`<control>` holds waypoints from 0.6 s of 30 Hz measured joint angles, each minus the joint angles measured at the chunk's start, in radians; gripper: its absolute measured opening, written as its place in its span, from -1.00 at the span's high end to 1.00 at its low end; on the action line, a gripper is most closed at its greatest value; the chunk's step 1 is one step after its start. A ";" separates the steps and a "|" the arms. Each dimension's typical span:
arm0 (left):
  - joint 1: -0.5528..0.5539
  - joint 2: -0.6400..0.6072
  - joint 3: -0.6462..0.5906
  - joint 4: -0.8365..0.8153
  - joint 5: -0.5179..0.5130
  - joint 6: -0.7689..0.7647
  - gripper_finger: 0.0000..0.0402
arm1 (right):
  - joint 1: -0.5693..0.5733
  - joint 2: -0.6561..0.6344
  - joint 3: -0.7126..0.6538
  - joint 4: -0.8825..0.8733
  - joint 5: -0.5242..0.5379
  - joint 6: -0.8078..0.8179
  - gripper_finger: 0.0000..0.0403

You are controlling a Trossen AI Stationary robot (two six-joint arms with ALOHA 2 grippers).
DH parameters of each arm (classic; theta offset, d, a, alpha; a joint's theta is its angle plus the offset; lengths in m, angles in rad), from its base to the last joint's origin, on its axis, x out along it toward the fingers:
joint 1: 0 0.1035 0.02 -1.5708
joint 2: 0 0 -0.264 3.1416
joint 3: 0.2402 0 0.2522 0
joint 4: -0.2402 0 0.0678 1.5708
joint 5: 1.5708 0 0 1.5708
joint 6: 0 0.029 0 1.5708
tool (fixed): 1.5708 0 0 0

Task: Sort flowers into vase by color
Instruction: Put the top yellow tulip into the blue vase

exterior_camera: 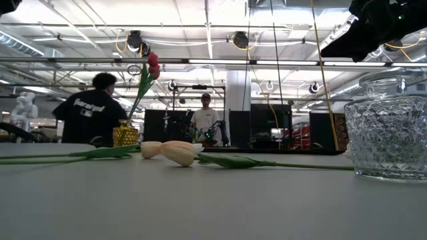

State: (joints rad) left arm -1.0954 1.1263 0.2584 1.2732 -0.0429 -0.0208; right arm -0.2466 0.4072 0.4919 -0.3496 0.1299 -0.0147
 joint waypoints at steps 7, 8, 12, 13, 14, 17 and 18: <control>0.000 0.000 0.000 -0.045 -0.026 0.000 1.00 | 0.000 0.000 0.000 0.000 0.000 0.000 0.57; 0.000 0.000 0.000 -0.049 -0.028 0.000 1.00 | 0.000 0.000 0.000 0.000 0.000 0.000 0.57; 0.000 0.000 0.000 -0.049 -0.032 0.000 1.00 | 0.000 0.000 0.000 0.000 0.000 0.000 0.57; 0.000 0.000 0.000 -0.049 -0.035 0.000 1.00 | 0.000 0.000 0.000 0.000 0.000 0.000 0.57; 0.000 0.000 0.000 -0.050 -0.038 0.000 1.00 | 0.000 0.000 0.000 0.000 0.000 0.000 0.57; 0.000 0.000 0.000 -0.052 -0.042 0.000 1.00 | 0.000 0.000 0.000 0.000 0.000 0.000 0.57; 0.000 0.000 0.000 -0.052 -0.042 0.000 1.00 | 0.000 0.000 0.000 0.000 0.000 0.000 0.57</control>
State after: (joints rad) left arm -1.0954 1.1259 0.2584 1.2209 -0.0853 -0.0213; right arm -0.2469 0.4068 0.4919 -0.3496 0.1299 -0.0147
